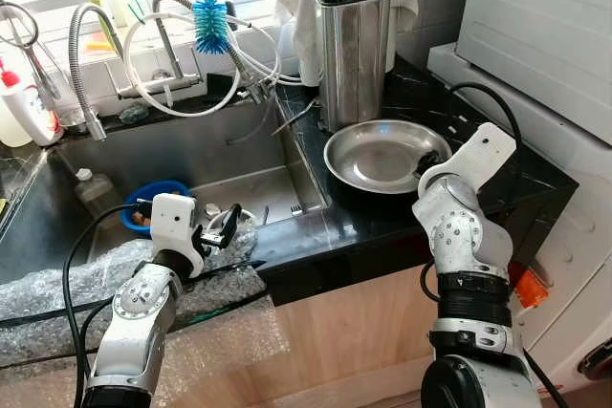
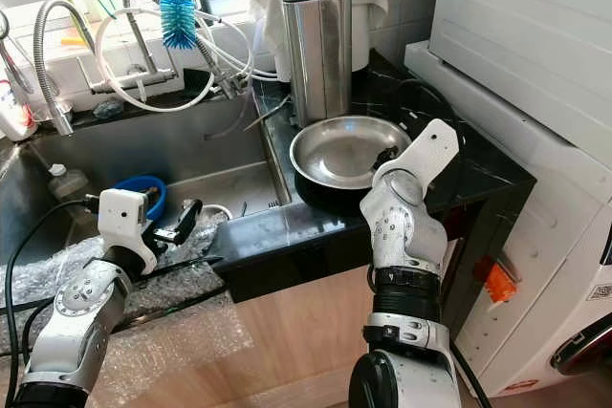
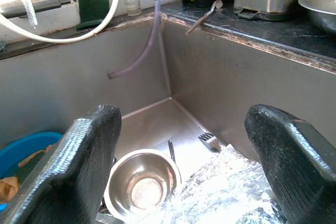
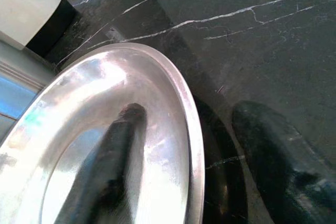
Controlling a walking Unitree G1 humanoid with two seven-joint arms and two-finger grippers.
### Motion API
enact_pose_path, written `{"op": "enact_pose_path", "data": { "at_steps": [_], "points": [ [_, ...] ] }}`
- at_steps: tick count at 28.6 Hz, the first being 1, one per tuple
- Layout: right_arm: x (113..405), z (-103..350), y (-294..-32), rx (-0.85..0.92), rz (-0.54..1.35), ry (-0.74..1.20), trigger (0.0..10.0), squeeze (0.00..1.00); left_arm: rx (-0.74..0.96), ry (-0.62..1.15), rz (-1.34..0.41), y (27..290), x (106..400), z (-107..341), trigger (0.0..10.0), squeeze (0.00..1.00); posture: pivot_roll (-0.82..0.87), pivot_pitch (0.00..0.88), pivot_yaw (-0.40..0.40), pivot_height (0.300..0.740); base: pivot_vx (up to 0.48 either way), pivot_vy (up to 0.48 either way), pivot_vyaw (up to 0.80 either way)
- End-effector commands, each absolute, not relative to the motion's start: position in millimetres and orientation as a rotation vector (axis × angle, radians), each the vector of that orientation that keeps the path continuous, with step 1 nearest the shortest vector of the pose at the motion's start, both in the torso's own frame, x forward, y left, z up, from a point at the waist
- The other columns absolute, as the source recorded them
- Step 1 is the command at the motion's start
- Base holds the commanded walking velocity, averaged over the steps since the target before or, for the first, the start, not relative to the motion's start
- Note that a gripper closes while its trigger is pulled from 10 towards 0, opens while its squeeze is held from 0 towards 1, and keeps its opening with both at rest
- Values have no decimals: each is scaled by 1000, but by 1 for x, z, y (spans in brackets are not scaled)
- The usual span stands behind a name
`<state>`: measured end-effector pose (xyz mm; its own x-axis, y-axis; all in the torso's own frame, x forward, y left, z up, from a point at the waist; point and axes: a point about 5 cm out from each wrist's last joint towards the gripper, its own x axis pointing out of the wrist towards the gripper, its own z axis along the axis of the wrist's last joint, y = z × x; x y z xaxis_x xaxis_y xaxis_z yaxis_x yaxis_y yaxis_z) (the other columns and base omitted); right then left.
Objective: Kitchen organization
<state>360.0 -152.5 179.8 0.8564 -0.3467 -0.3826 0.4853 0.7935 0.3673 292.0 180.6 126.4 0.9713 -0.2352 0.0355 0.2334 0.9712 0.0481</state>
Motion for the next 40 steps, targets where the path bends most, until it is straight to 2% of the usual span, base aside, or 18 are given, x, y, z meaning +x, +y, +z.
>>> {"op": "enact_pose_path", "data": {
  "at_steps": [1,33,34,35,40],
  "points": [
    [363,180,-140,476,-418,337,0,0,57,-27,-244,181,294,125,10000,0,-80,0,114,740,0,0,0],
    [368,176,-138,482,-387,356,0,0,57,-17,-268,178,295,124,10000,0,-75,0,114,740,0,0,0],
    [369,177,-137,481,-373,349,3098,0,58,-18,-269,178,295,124,10000,0,-76,0,115,740,0,0,0],
    [370,181,-132,468,-328,333,10000,0,58,-19,-269,178,295,124,10000,0,-76,0,115,740,0,0,0],
    [365,187,-109,451,-160,338,10000,0,55,-24,-259,177,296,125,10000,0,-71,0,108,740,0,0,0]
  ]
}}
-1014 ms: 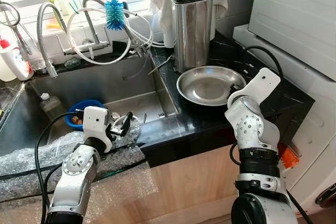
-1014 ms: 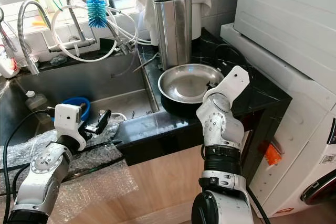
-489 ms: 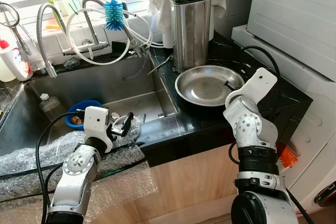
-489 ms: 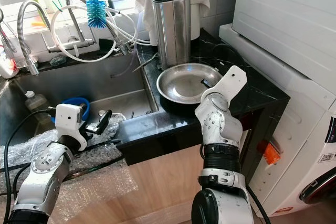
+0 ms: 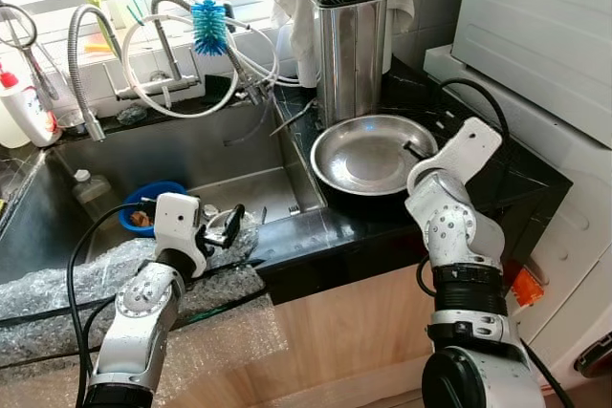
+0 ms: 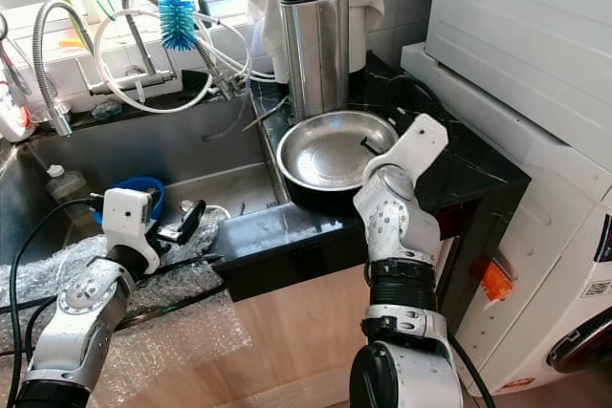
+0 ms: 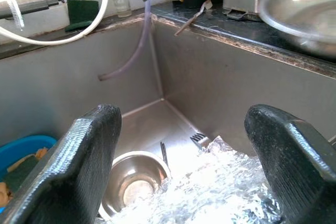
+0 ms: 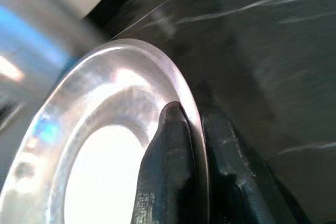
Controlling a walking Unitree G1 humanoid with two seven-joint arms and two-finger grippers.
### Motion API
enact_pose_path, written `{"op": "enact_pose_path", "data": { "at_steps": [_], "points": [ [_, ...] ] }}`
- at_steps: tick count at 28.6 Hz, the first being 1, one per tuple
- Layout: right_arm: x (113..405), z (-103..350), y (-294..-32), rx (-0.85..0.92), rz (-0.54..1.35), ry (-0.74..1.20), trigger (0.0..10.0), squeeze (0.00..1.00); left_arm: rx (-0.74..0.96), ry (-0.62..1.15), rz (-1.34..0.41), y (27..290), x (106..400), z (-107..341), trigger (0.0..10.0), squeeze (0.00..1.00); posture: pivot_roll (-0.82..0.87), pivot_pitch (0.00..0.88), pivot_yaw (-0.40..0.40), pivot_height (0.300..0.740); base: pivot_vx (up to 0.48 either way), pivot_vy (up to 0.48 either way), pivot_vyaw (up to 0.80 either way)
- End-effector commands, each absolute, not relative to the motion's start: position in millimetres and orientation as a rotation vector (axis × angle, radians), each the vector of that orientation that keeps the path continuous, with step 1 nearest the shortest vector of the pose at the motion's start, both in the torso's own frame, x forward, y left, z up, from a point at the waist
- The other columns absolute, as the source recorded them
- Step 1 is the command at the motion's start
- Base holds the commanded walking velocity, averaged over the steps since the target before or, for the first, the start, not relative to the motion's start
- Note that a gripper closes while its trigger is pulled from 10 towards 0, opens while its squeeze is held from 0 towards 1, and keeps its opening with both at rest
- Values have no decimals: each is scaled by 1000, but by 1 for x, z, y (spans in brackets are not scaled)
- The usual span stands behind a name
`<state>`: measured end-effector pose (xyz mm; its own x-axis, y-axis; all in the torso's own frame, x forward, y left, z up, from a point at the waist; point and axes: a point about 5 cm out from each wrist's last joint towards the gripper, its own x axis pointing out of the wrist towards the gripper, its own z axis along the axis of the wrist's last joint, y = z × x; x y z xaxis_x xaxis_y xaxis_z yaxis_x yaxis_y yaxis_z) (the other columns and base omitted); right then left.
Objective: Kitchen organization
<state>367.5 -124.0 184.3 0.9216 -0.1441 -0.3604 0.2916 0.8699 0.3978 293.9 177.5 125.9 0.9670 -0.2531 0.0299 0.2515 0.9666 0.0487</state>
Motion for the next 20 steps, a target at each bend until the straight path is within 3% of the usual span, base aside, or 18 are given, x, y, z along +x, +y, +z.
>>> {"op": "enact_pose_path", "data": {
  "at_steps": [1,15,18,20],
  "points": [
    [365,188,-106,450,-139,338,10000,0,54,-25,-259,177,296,125,10000,0,-71,0,108,740,0,0,0],
    [366,213,-87,450,29,172,10000,0,-19,-59,-217,175,302,132,10000,0,-68,0,107,740,0,0,0],
    [369,232,-85,432,83,33,10000,0,-77,-63,-187,177,305,135,10000,0,-67,0,108,740,0,0,0],
    [370,243,-85,325,110,-70,10000,0,-112,-60,-173,178,306,135,10000,0,-67,0,107,740,0,0,0]
  ]
}}
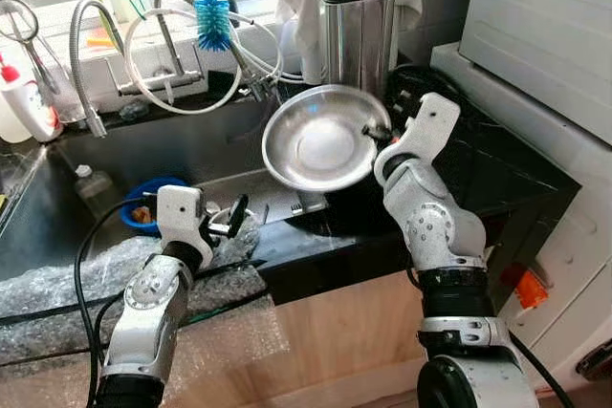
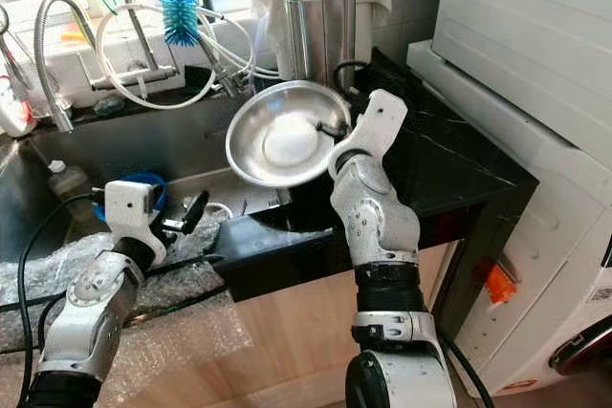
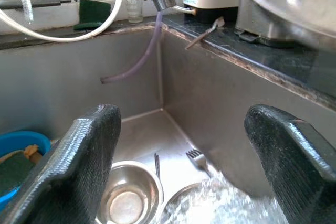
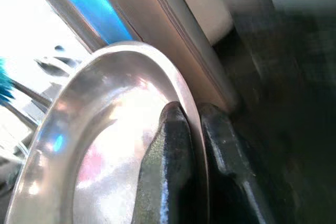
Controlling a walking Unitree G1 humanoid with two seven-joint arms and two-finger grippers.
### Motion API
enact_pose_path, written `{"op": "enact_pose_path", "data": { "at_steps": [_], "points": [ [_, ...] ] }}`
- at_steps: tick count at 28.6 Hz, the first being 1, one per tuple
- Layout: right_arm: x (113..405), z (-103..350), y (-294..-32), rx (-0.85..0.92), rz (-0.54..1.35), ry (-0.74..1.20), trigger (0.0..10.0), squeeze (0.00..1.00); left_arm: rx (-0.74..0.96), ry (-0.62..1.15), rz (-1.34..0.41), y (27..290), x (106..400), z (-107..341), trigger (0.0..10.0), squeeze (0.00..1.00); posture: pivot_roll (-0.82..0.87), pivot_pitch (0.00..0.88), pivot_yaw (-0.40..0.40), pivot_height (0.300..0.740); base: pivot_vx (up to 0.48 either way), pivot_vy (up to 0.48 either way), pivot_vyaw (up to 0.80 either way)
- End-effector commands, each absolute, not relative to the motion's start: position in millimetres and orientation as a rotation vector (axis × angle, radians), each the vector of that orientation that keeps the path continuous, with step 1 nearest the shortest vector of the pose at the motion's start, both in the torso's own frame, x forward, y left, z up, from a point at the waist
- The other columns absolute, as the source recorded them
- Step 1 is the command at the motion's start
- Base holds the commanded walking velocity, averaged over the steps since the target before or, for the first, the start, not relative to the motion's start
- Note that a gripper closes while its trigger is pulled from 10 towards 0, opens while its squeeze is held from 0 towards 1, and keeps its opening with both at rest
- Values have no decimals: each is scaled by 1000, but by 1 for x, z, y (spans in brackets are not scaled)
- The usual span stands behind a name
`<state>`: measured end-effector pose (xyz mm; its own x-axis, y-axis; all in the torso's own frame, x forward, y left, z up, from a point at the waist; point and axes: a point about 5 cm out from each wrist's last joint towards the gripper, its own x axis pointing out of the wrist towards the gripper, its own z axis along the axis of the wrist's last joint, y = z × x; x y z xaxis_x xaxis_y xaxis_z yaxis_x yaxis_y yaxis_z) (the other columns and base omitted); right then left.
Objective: Kitchen organization
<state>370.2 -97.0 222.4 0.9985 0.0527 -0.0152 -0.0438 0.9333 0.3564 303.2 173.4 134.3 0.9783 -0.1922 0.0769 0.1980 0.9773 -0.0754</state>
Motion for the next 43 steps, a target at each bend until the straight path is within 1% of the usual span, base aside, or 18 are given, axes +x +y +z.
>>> {"op": "enact_pose_path", "data": {
  "at_steps": [1,2,6,8,9,10,13,18,19,21,24,26,27,34,43],
  "points": [
    [370,243,-85,325,110,-70,10000,0,-112,-60,-173,178,306,135,10000,0,-67,0,107,740,0,0,0],
    [369,247,-84,296,140,-116,10000,0,-111,-60,-173,178,306,135,10000,0,-67,0,107,740,0,0,0],
    [369,251,-80,258,194,-176,10000,0,-135,-62,-159,179,308,136,10000,0,-65,0,106,740,0,0,0],
    [368,251,-75,177,256,-231,10000,0,-152,-65,-143,182,310,138,10000,0,-62,0,100,740,0,0,0],
    [368,251,-75,177,256,-231,10000,0,-152,-65,-143,182,310,138,10000,0,-62,0,100,740,0,0,0],
    [368,245,-72,109,289,-255,10000,0,-156,-68,-135,185,311,139,10000,0,-55,0,96,740,0,0,0],
    [368,236,-71,35,326,-273,10000,0,-186,-80,-112,191,313,143,10000,0,-45,0,92,740,0,0,0],
    [367,230,-69,-34,372,-297,10000,0,-208,-81,-102,193,313,144,10000,0,-44,0,93,740,0,0,0],
    [367,226,-69,-85,385,-310,10000,0,-218,-77,-100,194,312,144,10000,0,-44,0,93,740,0,0,0],
    [367,224,-70,-113,395,-325,10000,0,-221,-75,-101,194,312,143,10000,0,-44,0,93,740,0,0,0],
    [368,223,-70,-118,398,-332,10000,0,-223,-75,-101,195,312,143,10000,0,-44,0,93,740,0,0,0],
    [366,220,-70,-115,435,-353,10000,0,-265,-70,-113,193,313,144,10000,0,-39,0,97,740,0,0,0],
    [364,218,-70,-140,451,-370,10000,0,-298,-66,-125,192,314,146,10000,0,-39,0,97,740,0,0,0],
    [360,214,-65,-137,524,-409,10000,0,-385,-64,-165,190,316,149,10000,0,-38,0,101,740,0,0,0],
    [360,206,-63,-160,539,-407,10000,0,-459,-80,-205,188,316,154,10000,0,-36,0,99,740,0,0,0]
  ]
}}
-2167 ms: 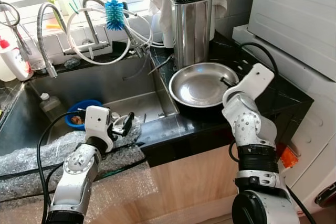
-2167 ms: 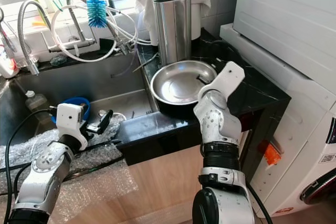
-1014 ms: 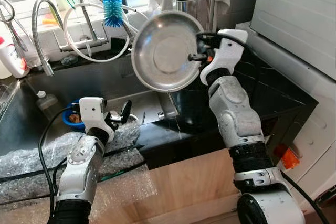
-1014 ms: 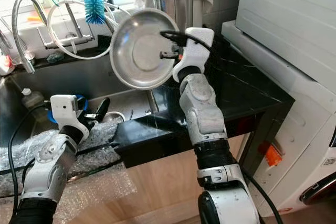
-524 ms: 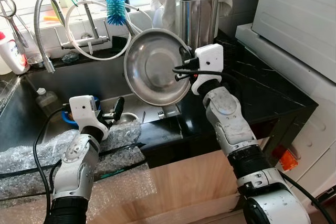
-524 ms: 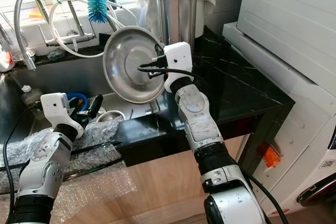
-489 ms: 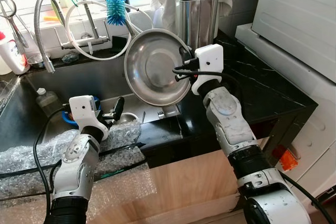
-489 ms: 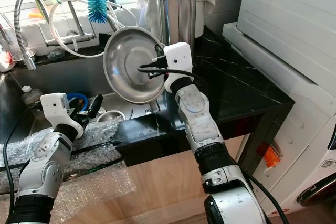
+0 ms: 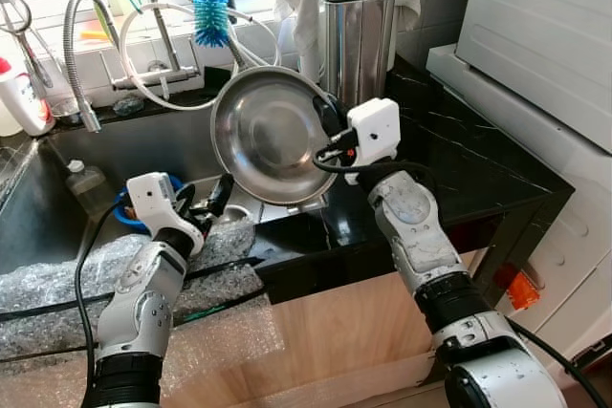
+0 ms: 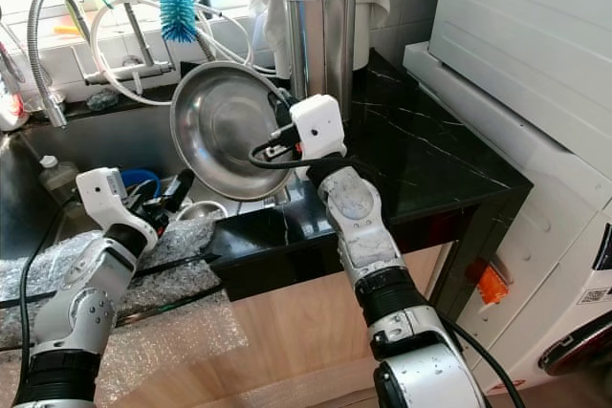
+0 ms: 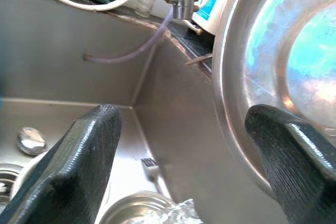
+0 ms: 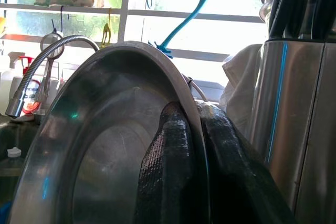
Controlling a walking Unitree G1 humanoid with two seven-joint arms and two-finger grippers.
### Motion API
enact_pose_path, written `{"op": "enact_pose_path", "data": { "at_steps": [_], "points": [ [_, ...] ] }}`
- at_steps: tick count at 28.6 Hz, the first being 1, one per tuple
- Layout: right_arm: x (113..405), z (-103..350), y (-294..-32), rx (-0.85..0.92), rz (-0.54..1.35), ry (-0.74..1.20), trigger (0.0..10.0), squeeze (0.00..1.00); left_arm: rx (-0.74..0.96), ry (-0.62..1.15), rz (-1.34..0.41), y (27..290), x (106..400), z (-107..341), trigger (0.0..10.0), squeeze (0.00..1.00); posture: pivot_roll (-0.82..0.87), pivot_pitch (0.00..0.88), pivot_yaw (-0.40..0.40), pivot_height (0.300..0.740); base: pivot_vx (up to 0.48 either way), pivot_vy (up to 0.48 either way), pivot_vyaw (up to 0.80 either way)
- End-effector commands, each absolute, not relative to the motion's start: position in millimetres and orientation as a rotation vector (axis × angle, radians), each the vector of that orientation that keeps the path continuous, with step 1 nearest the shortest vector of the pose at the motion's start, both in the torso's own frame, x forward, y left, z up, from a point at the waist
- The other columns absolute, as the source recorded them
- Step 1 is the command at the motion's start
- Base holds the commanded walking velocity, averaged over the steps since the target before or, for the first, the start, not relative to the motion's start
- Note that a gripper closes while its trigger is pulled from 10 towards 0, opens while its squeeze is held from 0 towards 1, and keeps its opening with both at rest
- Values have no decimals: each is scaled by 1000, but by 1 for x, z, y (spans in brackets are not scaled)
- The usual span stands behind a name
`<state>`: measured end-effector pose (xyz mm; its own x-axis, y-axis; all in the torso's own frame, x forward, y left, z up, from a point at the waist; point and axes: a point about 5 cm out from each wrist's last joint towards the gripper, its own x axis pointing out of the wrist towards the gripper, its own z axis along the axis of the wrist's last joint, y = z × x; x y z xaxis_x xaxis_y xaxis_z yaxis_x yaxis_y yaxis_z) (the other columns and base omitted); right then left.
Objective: Kitchen organization
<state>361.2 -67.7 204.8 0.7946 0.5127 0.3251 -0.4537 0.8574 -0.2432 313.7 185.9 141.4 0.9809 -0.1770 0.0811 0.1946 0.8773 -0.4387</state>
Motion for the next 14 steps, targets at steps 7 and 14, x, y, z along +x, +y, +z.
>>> {"op": "enact_pose_path", "data": {
  "at_steps": [7,14],
  "points": [
    [359,203,-59,-153,551,-411,10000,0,-472,-77,-258,182,315,155,10000,0,-33,0,103,740,0,0,0],
    [359,216,-58,-134,549,-459,10000,0,-468,-100,-295,174,315,164,10000,0,-36,0,104,740,0,0,0]
  ]
}}
